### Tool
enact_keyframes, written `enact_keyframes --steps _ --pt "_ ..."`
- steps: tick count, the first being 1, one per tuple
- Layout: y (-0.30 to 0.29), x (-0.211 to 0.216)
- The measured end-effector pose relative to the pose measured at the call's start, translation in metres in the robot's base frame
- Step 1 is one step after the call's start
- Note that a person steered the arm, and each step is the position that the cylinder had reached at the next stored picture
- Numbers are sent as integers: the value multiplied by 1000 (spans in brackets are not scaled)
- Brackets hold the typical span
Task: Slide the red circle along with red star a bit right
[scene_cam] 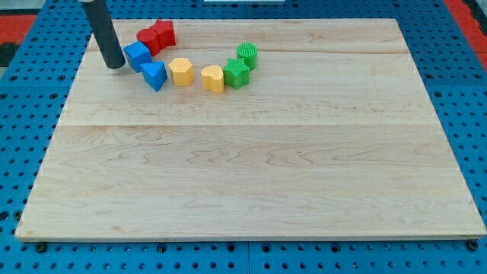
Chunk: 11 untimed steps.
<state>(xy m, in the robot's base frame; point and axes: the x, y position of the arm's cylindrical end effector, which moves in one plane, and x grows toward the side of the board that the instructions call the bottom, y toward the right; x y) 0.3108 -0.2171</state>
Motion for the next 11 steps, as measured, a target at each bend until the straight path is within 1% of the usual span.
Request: enact_keyframes --steps 2,3,4,5,6,7,8,9,10,11 --pt "14 -10" --pt "43 -8" --pt "-33 -11" --pt "-50 -60" --pt "-8 -60" --pt "14 -49" --pt "15 -55" --pt "39 -55" --pt "42 -54" --pt "14 -83"
